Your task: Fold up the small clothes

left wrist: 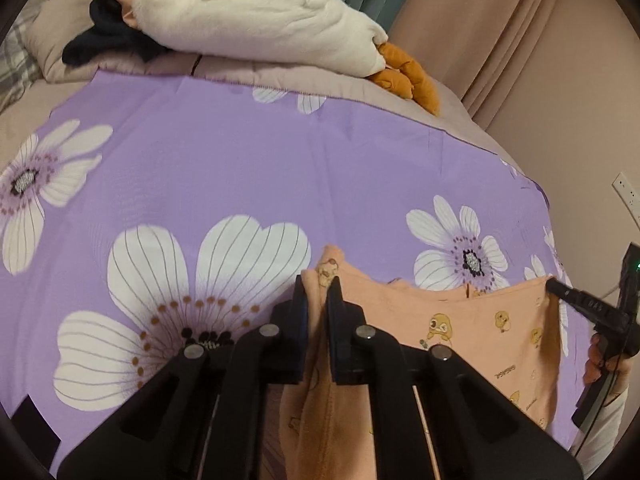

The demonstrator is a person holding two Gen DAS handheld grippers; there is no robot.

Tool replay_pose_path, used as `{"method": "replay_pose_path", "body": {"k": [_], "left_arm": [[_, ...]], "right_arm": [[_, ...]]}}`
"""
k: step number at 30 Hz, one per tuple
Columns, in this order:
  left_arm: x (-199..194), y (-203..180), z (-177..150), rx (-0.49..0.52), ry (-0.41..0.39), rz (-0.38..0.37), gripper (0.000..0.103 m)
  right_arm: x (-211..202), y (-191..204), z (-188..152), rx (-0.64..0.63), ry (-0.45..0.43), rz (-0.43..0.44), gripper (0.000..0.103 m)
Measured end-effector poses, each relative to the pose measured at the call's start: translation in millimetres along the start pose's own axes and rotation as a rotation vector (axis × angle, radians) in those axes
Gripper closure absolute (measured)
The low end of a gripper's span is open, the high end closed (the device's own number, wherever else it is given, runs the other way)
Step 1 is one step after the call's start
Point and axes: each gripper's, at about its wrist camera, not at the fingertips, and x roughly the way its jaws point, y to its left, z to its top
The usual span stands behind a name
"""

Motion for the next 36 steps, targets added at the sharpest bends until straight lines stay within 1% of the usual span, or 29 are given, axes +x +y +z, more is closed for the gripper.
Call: {"method": "replay_pose_path", "body": {"k": [3, 8, 11, 13, 15, 17, 21, 23, 24, 26, 28, 29, 30, 32, 34, 36], "left_arm": [[6.2, 2.0, 4.3, -0.026, 0.014, 0.012, 0.096], [13.4, 9.7, 3.3, -0.060, 0.045, 0.001, 0.095], [14.9, 12.2, 0.6, -0.060, 0.062, -0.008, 0.094], [14.3, 14.0, 0.2, -0.062, 0.064, -0.022, 0.091], [14.9, 15.2, 0.9, -0.061, 0.070, -0.026, 0.091], [16.0, 15.4, 1.4, -0.054, 0.065, -0.019, 0.091], [26.3, 14.8, 2.3, -0.036, 0.098, -0.005, 0.090], [29.5, 16.8, 3.3, -0.038, 0.102, -0.001, 0.081], [31.2, 18.3, 4.1, -0.040, 0.106, 0.006, 0.073], [34.0, 22.2, 6.6, -0.056, 0.109, -0.003, 0.071], [39.8, 25.2, 9.3, -0.064, 0.130, -0.033, 0.074], [41.8, 25.1, 9.6, -0.061, 0.137, -0.033, 0.076], [43.8, 24.9, 10.0, -0.054, 0.142, -0.032, 0.097], [43.9, 22.7, 10.2, -0.032, 0.134, -0.016, 0.097], [37.5, 20.5, 11.0, -0.026, 0.107, -0.009, 0.098], [27.8, 19.0, 13.3, -0.026, 0.073, -0.021, 0.098]], "right_arm": [[3.9, 0.2, 10.0, 0.005, -0.006, -0.006, 0.097], [21.0, -0.7, 10.1, 0.010, 0.032, -0.020, 0.098], [23.2, -3.0, 3.3, 0.013, 0.043, -0.024, 0.097], [23.5, -5.0, -0.1, 0.018, 0.050, -0.019, 0.097], [23.8, -7.2, -2.6, 0.019, 0.055, -0.011, 0.097], [23.8, -8.5, -3.3, 0.020, 0.057, -0.013, 0.098], [24.0, -8.4, -3.3, 0.019, 0.058, -0.010, 0.097], [23.9, -6.1, -3.2, 0.008, 0.057, -0.011, 0.097], [24.1, -5.0, -3.1, 0.002, 0.059, -0.013, 0.097], [24.6, -3.3, -3.2, -0.005, 0.062, -0.020, 0.097], [25.0, -1.9, -2.9, -0.011, 0.064, -0.023, 0.098], [25.1, -1.4, -2.9, -0.013, 0.065, -0.025, 0.098], [25.0, -1.0, -2.9, -0.014, 0.065, -0.026, 0.098], [24.7, -0.7, -2.6, -0.013, 0.065, -0.026, 0.098], [22.6, -0.1, -2.1, -0.011, 0.060, -0.024, 0.098], [19.0, 0.0, -0.9, -0.006, 0.051, -0.019, 0.098]]}}
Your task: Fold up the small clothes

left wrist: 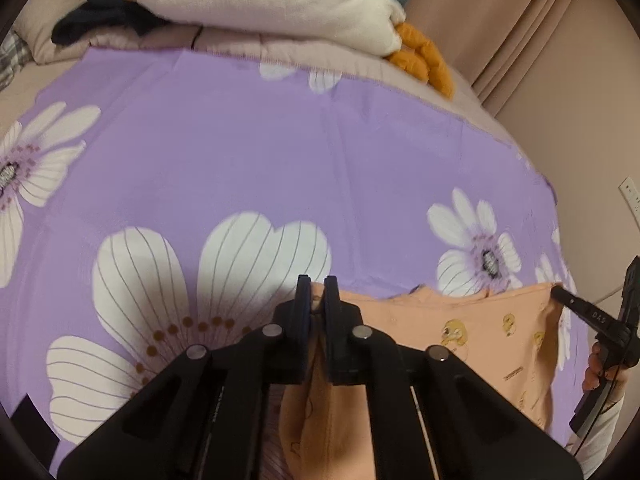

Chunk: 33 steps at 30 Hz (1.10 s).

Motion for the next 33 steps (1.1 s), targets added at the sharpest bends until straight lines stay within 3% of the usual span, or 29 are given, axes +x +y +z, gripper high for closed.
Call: {"method": "replay_pose_path", "body": {"k": [3, 7, 10, 18, 20, 22, 24, 26, 28, 30, 33], "left_arm": [[-13.9, -6.7, 4.2, 0.025, -0.029, -0.028, 0.098], [-12.6, -7.0, 13.6, 0.037, -0.056, 0.057, 0.100], [3.0, 7.8, 20.2, -0.038, -0.007, 0.030, 0.100], [8.6, 13.4, 2.7, -0.065, 0.062, 0.047, 0.099], [3.6, 13.4, -3.4, -0.069, 0.076, 0.043, 0.093], [-5.1, 11.2, -12.6, -0.062, 0.089, 0.049, 0.069], [-15.2, 8.8, -22.5, -0.060, 0.089, 0.048, 0.059], [-25.7, 5.8, -33.4, -0.057, 0.103, 0.038, 0.053], [-38.6, 4.6, -47.6, -0.069, 0.111, 0.030, 0.045], [-47.6, 3.7, -60.5, -0.077, 0.118, 0.028, 0.040], [-58.1, 2.5, -77.9, -0.096, 0.131, 0.023, 0.037]], "right_arm": [[-6.6, -0.1, 4.2, 0.018, -0.020, 0.025, 0.097], [0.6, -0.2, 10.1, 0.034, -0.016, 0.020, 0.098], [18.4, -1.2, 8.6, 0.036, 0.019, -0.009, 0.098], [38.8, -3.8, -11.2, -0.019, 0.088, -0.124, 0.097], [33.5, -5.7, -12.6, -0.016, 0.087, -0.127, 0.097], [24.7, -6.8, -14.8, -0.015, 0.080, -0.129, 0.097], [14.0, -7.8, -17.6, -0.011, 0.075, -0.145, 0.086], [1.0, -9.6, -22.4, -0.004, 0.069, -0.171, 0.057], [-10.4, -12.4, -27.3, 0.006, 0.053, -0.180, 0.050], [-21.4, -12.6, -33.8, 0.016, 0.046, -0.169, 0.049], [-39.1, -18.3, -50.5, 0.064, 0.048, -0.150, 0.042]]}}
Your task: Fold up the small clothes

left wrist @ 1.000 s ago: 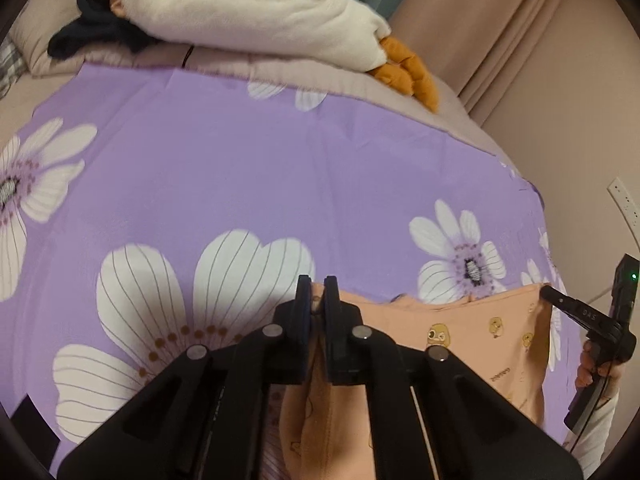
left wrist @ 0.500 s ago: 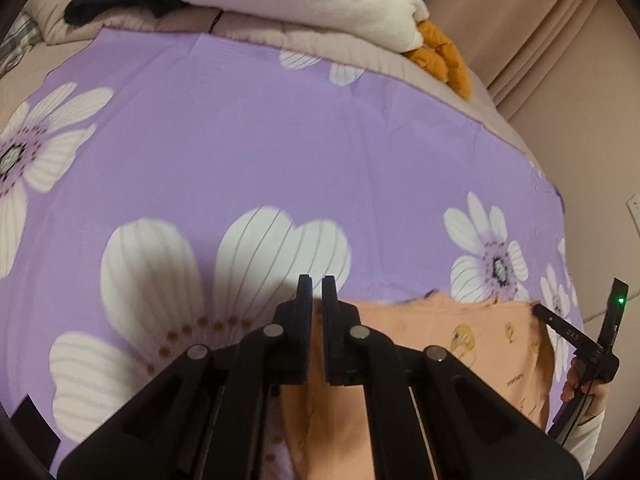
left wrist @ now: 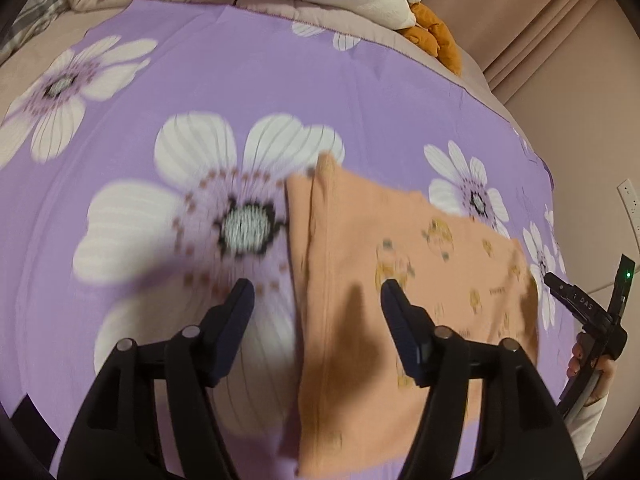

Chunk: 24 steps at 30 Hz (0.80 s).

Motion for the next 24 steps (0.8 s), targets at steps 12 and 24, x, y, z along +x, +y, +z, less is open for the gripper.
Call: {"method": "replay_pose_path", "body": {"k": [12, 24], "left_arm": [[-3.1, 3.0, -58.4, -0.058, 0.031, -0.039, 0.038], [12.3, -14.0, -69.5, -0.065, 0.062, -0.107, 0.081]], "right_arm": [[-12.8, -23.4, -93.9, 0.140, 0.115, 0.120, 0.039], [3.2, -15.3, -97.2, 0.201, 0.050, 0.214, 0.079]]}}
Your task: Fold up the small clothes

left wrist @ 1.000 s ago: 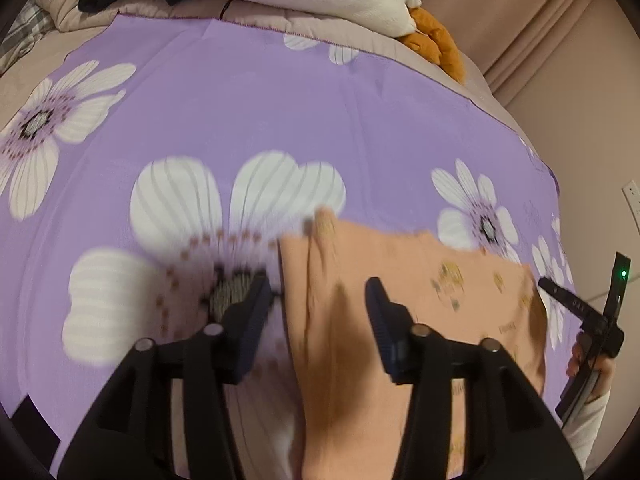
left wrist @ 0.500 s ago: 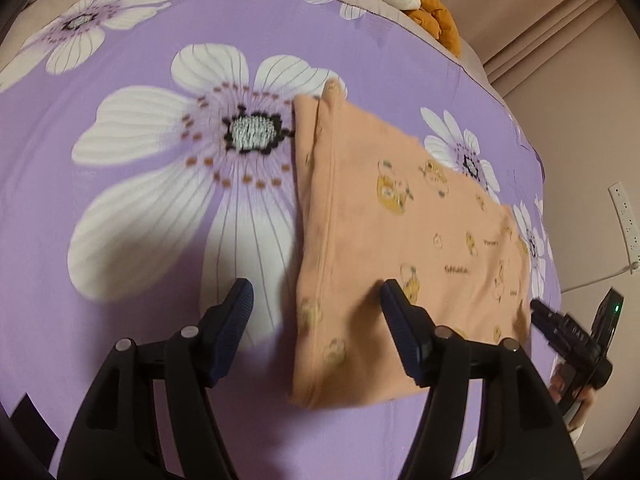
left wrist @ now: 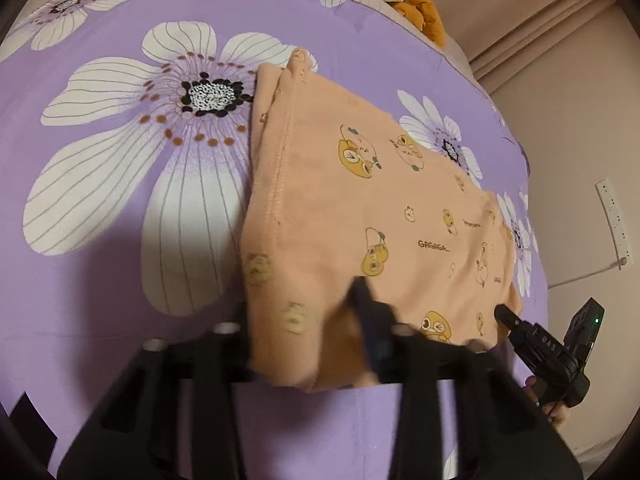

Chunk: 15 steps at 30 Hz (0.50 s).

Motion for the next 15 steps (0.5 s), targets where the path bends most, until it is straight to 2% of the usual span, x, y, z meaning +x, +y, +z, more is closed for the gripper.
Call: {"method": "replay_pose_path", "body": {"k": [1, 4, 10, 15], "left_arm": [[0.7, -1.1, -0.1, 0.000, 0.004, -0.007, 0.089], [-7.0, -6.5, -4.2, 0.010, -0.018, 0.002, 0.094], [-34.2, -14.3, -12.1, 0.013, -0.017, -0.025, 0.095], [-55.2, -24.9, -29.4, 0.041, -0.013, -0.024, 0.095]], "right_arm": [[2.1, -0.4, 2.7, 0.013, -0.001, 0.018, 0.085], [-4.7, 4.0, 2.1, -0.008, -0.011, 0.011, 0.088], [-42.4, 12.3, 3.5, -0.046, -0.089, 0.052, 0.090], [-67.6, 20.3, -2.2, -0.088, -0.131, 0.047, 0.090]]}}
